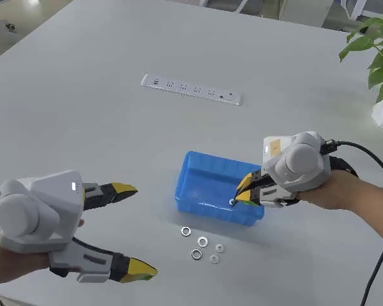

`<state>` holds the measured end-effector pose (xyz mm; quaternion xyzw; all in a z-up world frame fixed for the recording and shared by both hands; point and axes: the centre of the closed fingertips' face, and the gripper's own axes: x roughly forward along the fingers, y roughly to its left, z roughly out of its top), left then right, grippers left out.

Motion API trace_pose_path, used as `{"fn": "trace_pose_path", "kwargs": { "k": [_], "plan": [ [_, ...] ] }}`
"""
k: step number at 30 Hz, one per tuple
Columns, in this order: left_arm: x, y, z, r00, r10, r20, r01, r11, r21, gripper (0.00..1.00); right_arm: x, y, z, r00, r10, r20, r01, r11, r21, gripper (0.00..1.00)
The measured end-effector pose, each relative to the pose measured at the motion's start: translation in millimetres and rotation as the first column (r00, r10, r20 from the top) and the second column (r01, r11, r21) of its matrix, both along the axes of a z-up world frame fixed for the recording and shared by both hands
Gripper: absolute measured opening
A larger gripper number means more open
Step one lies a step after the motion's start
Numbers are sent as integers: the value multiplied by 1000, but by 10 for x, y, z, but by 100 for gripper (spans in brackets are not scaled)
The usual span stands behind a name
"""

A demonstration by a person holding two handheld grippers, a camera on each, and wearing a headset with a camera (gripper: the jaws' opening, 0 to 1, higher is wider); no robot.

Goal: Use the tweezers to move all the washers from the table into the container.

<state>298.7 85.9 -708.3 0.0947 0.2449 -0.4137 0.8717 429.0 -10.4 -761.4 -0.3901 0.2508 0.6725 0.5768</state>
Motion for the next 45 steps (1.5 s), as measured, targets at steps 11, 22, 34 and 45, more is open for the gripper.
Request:
{"fn": "trace_pose_path", "kwargs": {
  "k": [11,22,34,45],
  "plan": [
    [8,-15,5,1000,-5,3,5,1000,-2,87,7,6,76,1000,-2,12,2,1000,15,8],
    [0,-67,20,1000,-16,11,16,1000,-5,87,-84,-43,319,999,-4,35,2,999,41,8],
    [-32,-146,55,999,-39,17,39,999,-6,87,-260,-116,633,998,-3,58,-2,997,79,8],
    [-56,-160,56,999,-41,13,41,999,-3,87,-456,-150,754,997,8,73,-15,995,100,8]
  ]
}}
